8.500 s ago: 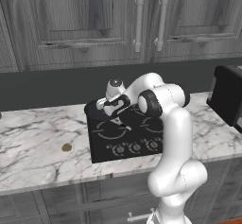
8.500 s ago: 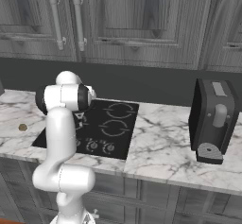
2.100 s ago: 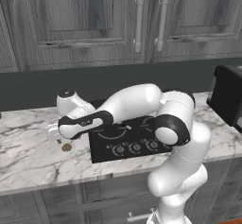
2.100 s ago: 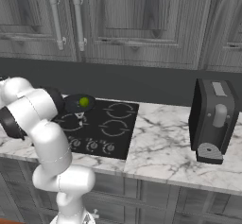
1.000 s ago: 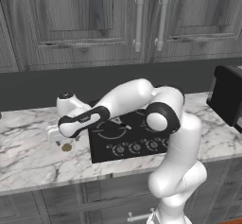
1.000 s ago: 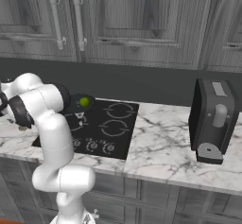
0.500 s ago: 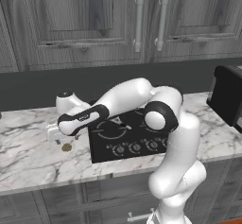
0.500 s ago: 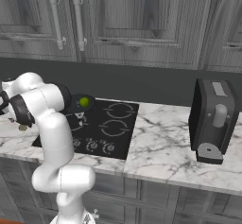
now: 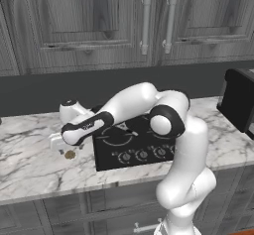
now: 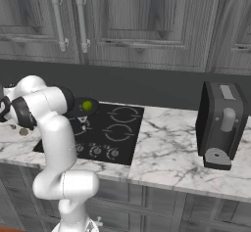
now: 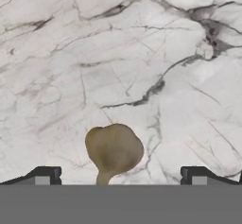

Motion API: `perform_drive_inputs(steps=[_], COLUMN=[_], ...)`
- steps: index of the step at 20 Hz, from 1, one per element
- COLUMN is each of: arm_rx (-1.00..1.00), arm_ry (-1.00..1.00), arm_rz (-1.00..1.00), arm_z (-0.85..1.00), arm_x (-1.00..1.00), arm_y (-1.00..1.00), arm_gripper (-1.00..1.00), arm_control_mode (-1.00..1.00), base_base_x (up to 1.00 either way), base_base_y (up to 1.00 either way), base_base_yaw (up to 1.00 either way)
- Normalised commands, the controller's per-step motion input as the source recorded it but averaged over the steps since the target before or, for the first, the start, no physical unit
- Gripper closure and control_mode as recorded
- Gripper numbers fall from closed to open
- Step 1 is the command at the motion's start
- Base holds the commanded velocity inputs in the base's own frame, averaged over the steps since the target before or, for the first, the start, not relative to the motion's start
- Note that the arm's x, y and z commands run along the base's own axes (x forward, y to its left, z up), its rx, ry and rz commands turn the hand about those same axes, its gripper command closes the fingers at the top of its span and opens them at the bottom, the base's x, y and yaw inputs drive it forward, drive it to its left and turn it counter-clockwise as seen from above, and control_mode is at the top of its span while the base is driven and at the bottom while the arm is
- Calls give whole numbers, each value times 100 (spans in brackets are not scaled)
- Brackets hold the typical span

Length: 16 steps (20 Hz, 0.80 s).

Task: Put the lime and garlic in the pan. Then turn on the rear left burner and set the heat to medium.

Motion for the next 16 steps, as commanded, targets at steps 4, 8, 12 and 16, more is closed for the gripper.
perform_drive_inputs(steps=[4,8,12,16], arm_rx=[0,0,0,0], arm_ry=[0,0,0,0], arm_rz=[0,0,0,0], arm_z=[-5,-1,-2,-7], arm_x=[0,0,2,5], arm_y=[1,3,5,5], arm_gripper=[-100,-100,-100,-100], arm_control_mode=[-100,-100,-100,-100], base_base_x=[0,0,0,0], base_base_y=[0,0,0,0], base_base_yaw=[0,0,0,0])
